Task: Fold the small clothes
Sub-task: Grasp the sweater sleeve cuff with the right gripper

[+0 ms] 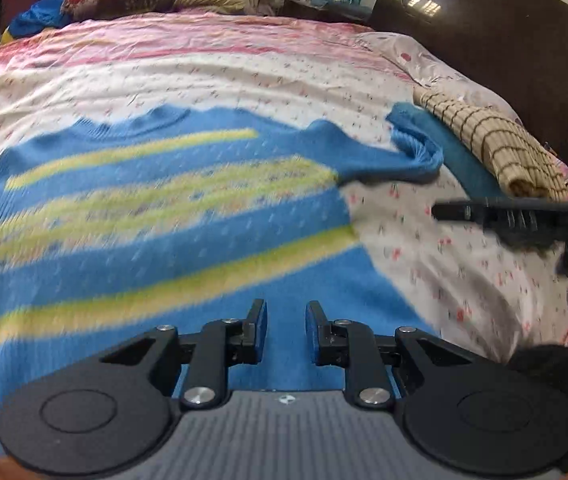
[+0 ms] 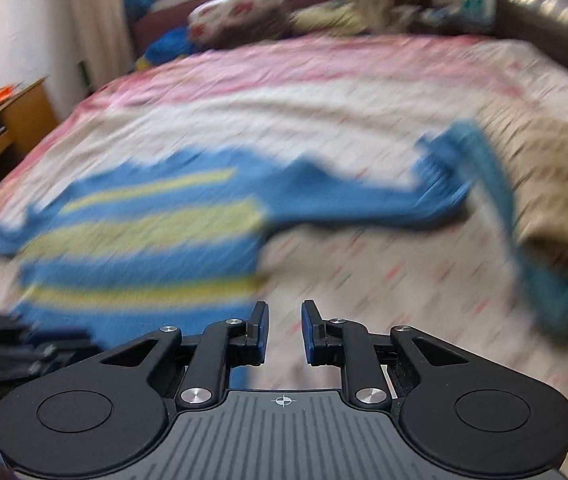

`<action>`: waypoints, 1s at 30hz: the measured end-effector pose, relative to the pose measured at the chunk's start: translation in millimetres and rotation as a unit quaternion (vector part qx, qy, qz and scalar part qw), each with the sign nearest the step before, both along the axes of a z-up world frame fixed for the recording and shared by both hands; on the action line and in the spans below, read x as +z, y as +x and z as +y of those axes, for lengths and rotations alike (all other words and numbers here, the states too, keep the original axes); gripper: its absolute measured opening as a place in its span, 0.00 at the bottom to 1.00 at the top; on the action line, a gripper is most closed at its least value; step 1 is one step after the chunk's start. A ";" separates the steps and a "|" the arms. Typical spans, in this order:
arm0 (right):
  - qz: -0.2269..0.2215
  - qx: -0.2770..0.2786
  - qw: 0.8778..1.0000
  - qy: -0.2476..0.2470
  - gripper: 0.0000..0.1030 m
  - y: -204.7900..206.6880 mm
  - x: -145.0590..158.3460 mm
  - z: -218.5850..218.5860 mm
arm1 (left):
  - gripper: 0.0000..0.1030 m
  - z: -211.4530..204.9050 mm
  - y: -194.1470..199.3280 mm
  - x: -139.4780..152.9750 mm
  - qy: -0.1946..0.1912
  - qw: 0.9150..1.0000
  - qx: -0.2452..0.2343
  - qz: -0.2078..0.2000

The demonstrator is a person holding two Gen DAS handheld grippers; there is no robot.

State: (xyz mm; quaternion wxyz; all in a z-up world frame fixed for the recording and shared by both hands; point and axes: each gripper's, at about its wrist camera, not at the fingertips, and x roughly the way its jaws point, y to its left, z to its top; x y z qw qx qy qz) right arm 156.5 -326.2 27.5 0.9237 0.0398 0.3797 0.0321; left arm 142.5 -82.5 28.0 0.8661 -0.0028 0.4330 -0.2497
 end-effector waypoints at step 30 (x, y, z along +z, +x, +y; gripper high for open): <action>0.035 -0.151 0.988 -0.015 0.04 199.0 -25.6 -106.7 | 0.27 -31.6 52.4 -22.4 -0.050 0.999 -0.013 0.006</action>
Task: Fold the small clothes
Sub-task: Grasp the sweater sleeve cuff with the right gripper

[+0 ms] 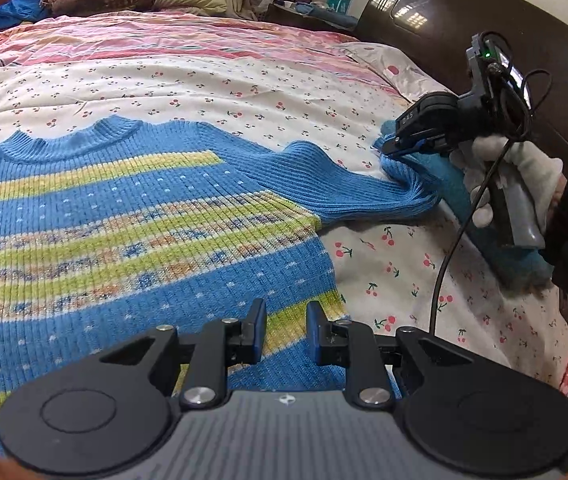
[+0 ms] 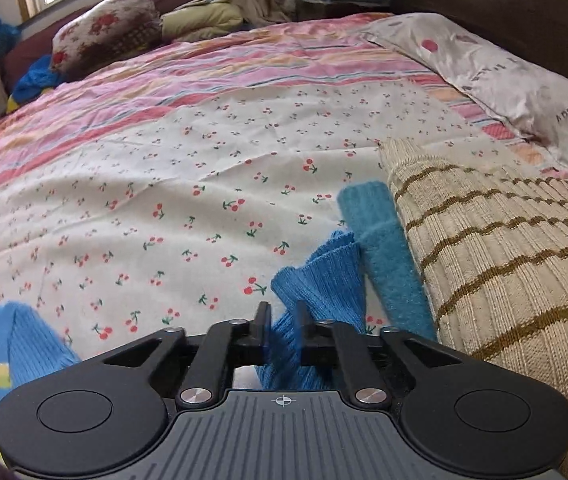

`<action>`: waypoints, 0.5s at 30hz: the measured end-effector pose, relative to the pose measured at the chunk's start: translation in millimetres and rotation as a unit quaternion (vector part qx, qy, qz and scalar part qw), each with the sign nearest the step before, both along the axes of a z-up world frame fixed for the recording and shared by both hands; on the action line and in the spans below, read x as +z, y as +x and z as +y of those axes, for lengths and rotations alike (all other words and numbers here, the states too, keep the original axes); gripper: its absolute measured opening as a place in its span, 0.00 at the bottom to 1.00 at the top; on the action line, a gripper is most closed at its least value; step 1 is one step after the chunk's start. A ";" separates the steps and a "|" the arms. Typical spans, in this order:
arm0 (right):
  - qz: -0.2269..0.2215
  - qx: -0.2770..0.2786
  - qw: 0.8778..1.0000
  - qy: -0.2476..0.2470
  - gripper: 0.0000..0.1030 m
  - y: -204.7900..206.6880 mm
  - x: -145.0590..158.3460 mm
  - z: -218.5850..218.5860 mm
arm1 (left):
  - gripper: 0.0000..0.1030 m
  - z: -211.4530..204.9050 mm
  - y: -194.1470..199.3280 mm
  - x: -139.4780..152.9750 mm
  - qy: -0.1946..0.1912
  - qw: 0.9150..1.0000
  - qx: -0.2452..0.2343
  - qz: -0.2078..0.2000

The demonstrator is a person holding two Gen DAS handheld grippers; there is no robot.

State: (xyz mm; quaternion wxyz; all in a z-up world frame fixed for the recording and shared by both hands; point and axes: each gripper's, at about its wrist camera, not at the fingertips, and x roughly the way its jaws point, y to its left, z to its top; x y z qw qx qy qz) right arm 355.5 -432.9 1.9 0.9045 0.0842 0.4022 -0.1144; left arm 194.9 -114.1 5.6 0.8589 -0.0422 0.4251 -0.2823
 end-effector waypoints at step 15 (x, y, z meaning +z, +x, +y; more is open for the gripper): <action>0.027 0.017 0.999 -0.033 0.10 0.7 10.5 1.6 | 0.27 6.4 0.2 -3.0 -0.010 1.000 0.001 0.010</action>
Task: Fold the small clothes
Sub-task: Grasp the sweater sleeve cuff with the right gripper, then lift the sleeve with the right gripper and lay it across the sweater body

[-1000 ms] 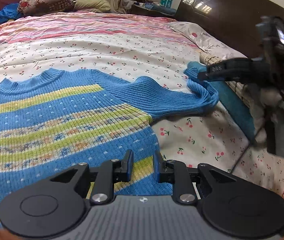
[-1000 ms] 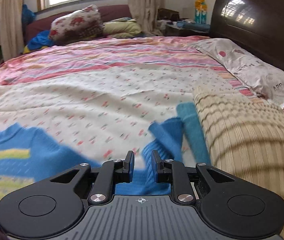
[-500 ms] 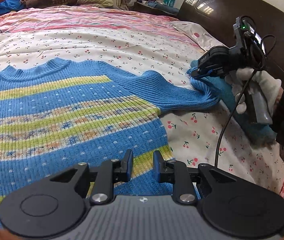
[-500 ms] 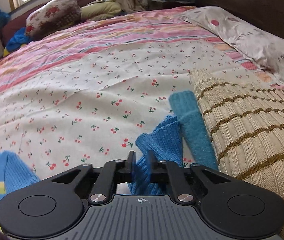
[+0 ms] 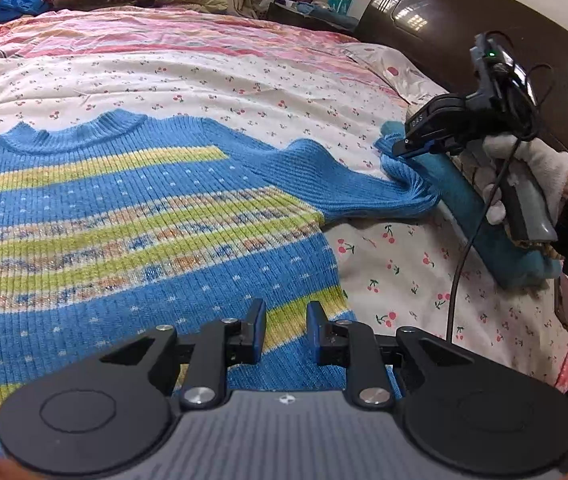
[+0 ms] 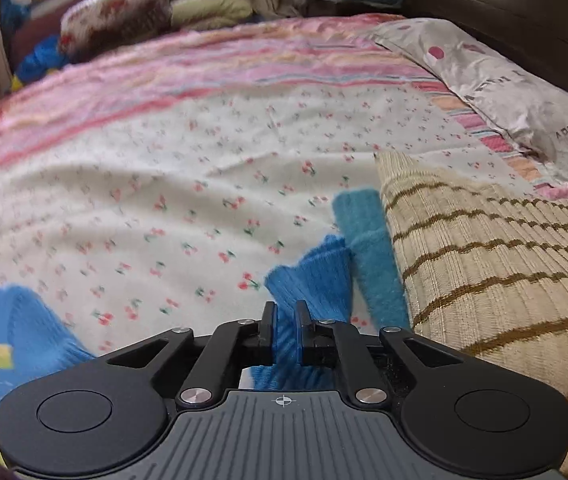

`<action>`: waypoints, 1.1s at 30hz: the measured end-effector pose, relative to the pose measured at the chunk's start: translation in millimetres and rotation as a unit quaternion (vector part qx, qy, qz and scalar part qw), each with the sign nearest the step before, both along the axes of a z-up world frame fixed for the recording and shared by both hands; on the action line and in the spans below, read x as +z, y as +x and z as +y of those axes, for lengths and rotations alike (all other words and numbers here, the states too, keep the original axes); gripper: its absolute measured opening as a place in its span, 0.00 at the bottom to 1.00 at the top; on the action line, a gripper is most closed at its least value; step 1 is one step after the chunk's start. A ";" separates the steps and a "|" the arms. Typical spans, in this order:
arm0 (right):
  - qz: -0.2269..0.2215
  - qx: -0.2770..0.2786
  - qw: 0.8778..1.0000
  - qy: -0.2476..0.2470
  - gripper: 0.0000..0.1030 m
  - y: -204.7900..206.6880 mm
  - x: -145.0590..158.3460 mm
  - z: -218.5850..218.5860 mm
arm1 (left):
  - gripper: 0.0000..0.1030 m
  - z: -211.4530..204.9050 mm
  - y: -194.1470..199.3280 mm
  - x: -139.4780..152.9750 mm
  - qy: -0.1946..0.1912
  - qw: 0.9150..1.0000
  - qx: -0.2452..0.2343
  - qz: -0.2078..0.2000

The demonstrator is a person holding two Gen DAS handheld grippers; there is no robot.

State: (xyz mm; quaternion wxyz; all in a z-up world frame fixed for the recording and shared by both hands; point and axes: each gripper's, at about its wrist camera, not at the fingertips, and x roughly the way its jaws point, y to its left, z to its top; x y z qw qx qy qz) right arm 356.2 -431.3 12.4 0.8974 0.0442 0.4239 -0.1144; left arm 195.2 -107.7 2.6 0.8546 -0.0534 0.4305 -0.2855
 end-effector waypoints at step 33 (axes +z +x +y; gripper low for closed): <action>-0.026 -0.012 1.000 0.012 0.02 -13.4 25.9 7.9 | 0.28 12.9 0.0 0.6 -0.021 1.000 -0.004 0.013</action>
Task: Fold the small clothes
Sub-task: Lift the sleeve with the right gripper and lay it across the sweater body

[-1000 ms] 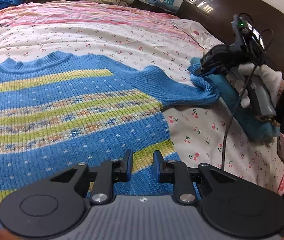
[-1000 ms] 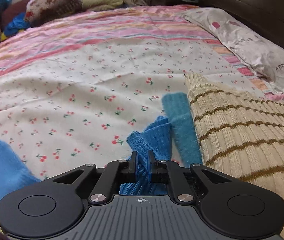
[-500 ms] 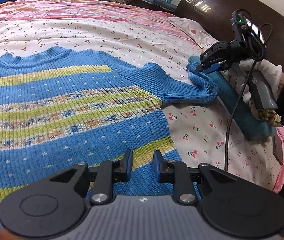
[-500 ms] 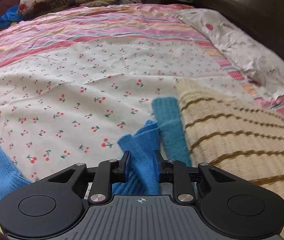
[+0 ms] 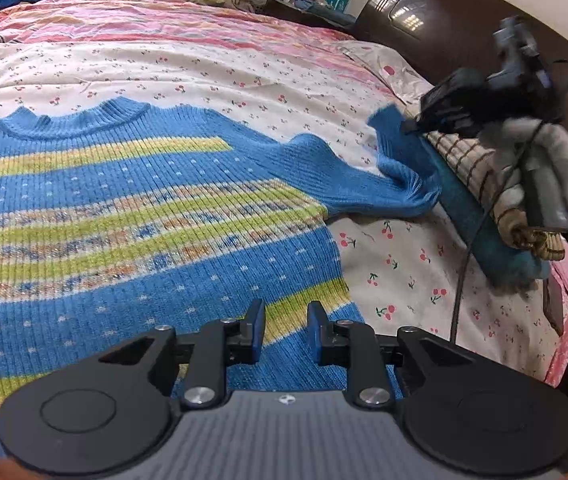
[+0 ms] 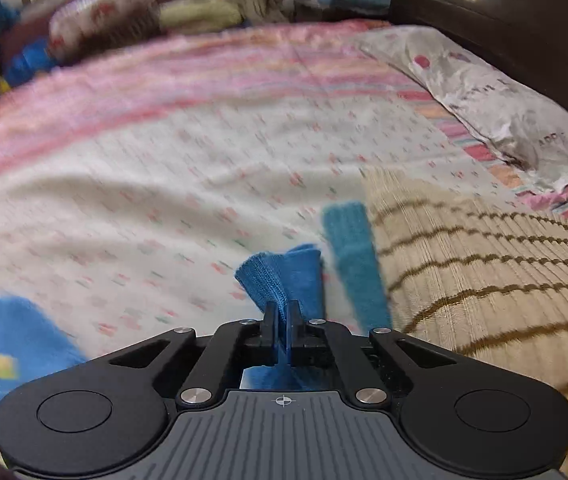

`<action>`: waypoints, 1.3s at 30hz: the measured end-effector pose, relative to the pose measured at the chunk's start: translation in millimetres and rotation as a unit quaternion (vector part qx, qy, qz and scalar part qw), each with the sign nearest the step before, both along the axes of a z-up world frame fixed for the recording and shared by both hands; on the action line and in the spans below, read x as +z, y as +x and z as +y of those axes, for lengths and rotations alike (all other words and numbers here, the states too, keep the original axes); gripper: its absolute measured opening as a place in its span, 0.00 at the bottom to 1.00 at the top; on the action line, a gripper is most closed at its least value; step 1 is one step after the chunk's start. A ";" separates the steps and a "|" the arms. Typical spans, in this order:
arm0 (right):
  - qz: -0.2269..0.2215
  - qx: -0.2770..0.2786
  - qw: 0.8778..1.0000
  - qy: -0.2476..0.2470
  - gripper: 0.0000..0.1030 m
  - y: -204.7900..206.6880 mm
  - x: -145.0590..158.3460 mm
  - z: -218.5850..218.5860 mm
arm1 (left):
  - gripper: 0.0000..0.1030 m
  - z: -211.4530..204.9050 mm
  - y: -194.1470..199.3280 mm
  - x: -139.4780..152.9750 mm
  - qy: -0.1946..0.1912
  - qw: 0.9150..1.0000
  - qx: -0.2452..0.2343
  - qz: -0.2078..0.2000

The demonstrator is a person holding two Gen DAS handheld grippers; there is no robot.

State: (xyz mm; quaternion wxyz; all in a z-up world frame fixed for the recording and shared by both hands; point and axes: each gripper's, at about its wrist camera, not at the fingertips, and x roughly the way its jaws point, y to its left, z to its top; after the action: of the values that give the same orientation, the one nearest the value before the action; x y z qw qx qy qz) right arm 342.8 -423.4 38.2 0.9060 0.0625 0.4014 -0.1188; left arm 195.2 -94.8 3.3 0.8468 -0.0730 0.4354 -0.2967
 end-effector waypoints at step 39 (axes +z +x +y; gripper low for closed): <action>-0.058 0.231 0.949 0.207 0.11 -68.2 -24.0 214.3 | 0.34 135.5 -39.4 21.2 0.016 0.982 0.186 -0.035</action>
State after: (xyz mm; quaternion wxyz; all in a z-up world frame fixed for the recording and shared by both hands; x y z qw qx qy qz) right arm 274.7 -209.1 14.3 0.8975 0.1610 0.3674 0.1831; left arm 155.7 40.7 24.5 0.9032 -0.1282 0.3888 -0.1291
